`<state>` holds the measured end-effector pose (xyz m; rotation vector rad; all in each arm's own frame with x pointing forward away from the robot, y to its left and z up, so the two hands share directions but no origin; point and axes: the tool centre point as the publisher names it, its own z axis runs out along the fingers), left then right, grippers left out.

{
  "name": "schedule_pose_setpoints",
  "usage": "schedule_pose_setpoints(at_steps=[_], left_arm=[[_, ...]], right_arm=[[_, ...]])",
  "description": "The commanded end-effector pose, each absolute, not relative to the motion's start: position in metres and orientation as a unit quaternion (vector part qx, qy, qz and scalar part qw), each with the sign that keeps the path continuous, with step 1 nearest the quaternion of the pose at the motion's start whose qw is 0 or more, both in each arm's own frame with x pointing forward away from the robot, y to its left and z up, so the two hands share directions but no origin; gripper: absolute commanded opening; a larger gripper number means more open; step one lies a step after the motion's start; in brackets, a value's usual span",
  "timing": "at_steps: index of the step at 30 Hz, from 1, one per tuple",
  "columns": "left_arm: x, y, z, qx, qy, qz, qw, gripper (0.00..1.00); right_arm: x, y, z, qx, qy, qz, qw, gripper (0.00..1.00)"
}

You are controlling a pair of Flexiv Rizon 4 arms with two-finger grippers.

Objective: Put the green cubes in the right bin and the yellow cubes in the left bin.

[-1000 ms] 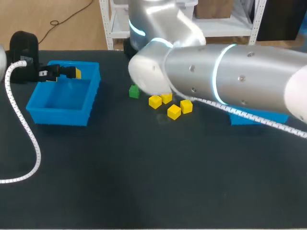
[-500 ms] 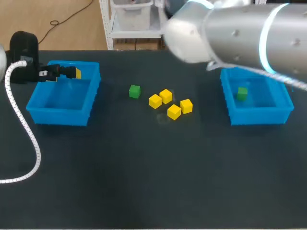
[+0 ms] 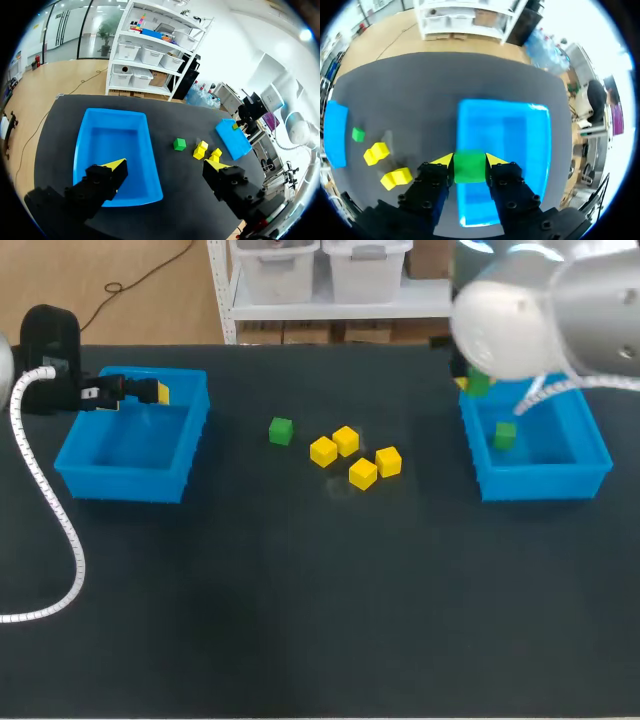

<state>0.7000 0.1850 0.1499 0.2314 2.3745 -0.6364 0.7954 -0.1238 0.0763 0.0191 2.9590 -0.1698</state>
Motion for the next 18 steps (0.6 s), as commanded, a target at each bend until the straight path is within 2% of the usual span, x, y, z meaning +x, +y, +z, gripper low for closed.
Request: schedule_pose_setpoints(at_steps=[1, 7, 8, 9, 10, 16, 18], left_arm=[[0.7, 0.185, 0.15, 0.088, 0.908, -0.243, 0.33, 1.0], [0.7, 0.185, 0.15, 0.088, 0.908, -0.243, 0.33, 1.0], [0.7, 0.185, 0.15, 0.088, 0.908, -0.243, 0.33, 1.0], [0.7, 0.185, 0.15, 0.088, 0.908, -0.243, 0.33, 1.0], [0.7, 0.185, 0.15, 0.088, 0.908, -0.243, 0.33, 1.0], [0.7, 0.185, 0.15, 0.088, 0.908, -0.243, 0.33, 1.0], [0.7, 0.185, 0.15, 0.088, 0.908, -0.243, 0.33, 1.0]], right_arm=[[0.787, -0.147, 0.07, 0.024, 0.981, -0.052, 0.187, 0.0], [0.786, -0.152, 0.067, 0.03, 0.982, -0.056, 0.177, 0.0], [0.787, -0.149, 0.067, 0.025, 0.982, -0.06, 0.176, 0.14], [0.789, -0.146, 0.067, 0.024, 0.982, -0.06, 0.175, 0.46], [0.79, -0.144, 0.067, 0.02, 0.982, -0.062, 0.176, 1.0], [0.803, -0.134, 0.075, 0.012, 0.98, -0.068, 0.188, 1.0], [0.809, -0.118, 0.083, -0.017, 0.977, -0.063, 0.202, 1.0]])
